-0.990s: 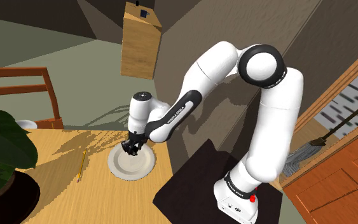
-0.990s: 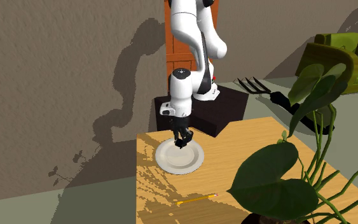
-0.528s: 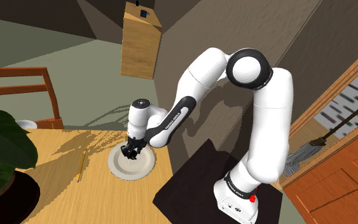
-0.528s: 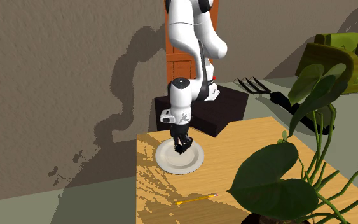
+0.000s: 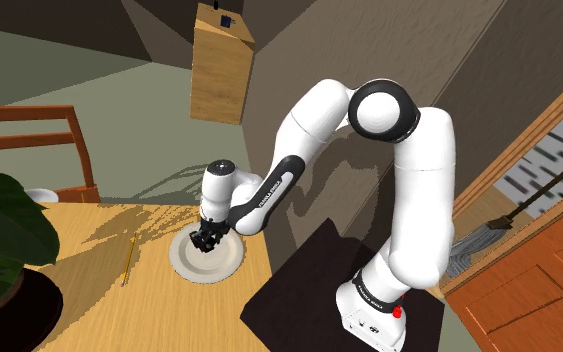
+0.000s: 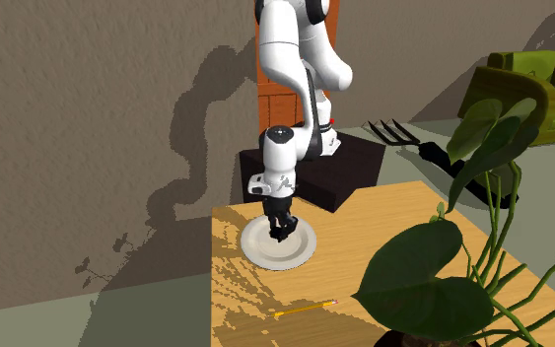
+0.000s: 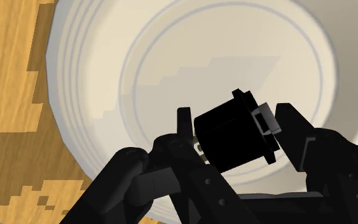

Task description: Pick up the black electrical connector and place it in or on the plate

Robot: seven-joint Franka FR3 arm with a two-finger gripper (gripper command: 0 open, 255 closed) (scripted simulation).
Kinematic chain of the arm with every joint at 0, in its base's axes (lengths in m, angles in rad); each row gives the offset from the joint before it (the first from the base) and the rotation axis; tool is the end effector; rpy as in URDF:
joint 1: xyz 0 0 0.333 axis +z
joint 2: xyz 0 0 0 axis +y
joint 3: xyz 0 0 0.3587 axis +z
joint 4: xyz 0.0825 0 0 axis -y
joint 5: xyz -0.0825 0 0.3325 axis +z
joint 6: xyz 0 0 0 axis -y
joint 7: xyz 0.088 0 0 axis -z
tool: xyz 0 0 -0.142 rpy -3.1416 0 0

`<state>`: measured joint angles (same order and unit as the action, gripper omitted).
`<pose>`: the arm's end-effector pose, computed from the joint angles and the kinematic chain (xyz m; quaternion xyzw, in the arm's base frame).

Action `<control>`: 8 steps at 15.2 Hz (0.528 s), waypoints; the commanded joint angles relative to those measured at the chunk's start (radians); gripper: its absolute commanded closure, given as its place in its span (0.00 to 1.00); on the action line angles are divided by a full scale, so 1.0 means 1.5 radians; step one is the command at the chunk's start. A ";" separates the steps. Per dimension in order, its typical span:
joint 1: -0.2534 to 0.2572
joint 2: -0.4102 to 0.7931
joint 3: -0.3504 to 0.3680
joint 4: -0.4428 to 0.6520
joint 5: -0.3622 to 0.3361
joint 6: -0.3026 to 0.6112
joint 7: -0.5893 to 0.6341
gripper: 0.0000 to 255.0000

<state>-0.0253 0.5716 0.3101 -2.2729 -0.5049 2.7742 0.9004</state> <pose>0.4928 0.1644 0.1635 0.9957 -0.0925 -0.0013 0.0051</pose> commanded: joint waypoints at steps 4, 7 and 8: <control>0.001 0.001 0.001 -0.002 0.000 0.001 0.000 0.00; 0.001 0.001 0.000 -0.002 0.000 0.001 0.001 0.00; 0.001 0.001 0.001 -0.001 0.000 0.000 0.001 0.00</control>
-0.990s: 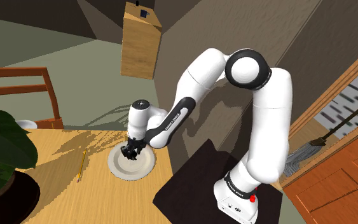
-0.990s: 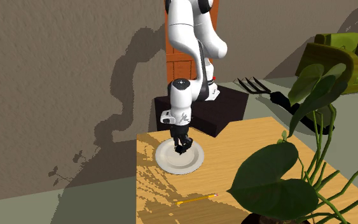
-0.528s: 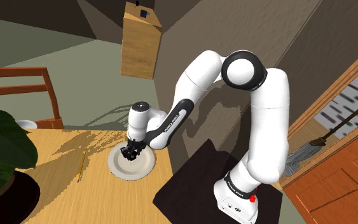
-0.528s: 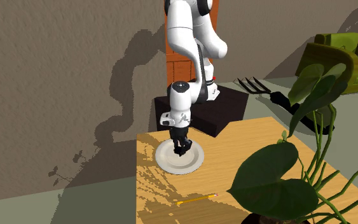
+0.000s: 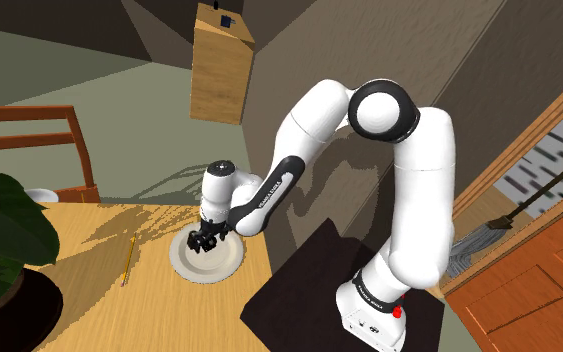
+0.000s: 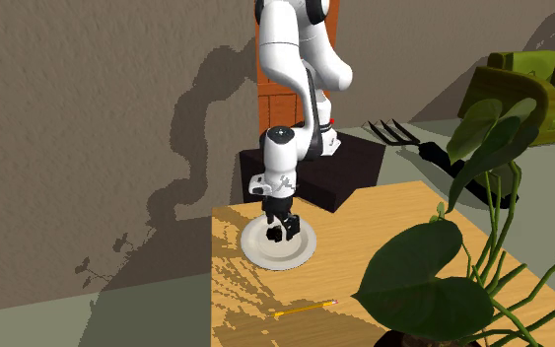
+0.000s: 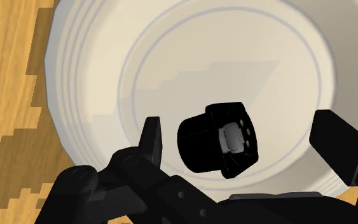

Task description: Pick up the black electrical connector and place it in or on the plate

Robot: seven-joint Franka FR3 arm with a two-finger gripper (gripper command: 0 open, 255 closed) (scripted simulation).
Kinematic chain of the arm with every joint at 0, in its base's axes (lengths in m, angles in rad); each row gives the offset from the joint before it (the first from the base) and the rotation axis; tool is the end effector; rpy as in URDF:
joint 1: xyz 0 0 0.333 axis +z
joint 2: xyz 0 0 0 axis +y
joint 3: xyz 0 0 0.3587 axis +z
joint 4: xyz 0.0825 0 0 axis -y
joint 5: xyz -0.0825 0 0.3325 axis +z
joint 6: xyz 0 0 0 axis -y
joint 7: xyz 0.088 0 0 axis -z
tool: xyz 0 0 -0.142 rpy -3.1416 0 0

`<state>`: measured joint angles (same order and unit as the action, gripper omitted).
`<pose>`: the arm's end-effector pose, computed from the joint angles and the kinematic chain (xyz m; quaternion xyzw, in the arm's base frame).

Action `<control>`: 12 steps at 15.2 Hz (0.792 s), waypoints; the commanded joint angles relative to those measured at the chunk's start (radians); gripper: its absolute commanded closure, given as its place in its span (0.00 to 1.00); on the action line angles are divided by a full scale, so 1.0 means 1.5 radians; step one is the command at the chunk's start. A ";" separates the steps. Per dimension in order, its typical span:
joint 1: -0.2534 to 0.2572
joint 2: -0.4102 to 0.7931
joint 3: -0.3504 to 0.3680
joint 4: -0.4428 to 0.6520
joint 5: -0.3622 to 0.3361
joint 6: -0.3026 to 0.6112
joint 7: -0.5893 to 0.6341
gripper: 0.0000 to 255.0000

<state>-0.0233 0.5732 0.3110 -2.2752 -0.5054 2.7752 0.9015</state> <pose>0.4912 0.1658 0.1623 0.9958 -0.0912 -0.0027 0.0050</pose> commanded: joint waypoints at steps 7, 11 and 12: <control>-0.050 -0.085 0.063 -0.027 0.059 -0.059 -0.044 0.00; -0.050 -0.085 0.063 -0.027 0.059 -0.059 -0.044 0.00; -0.050 -0.085 0.063 -0.027 0.059 -0.059 -0.044 0.00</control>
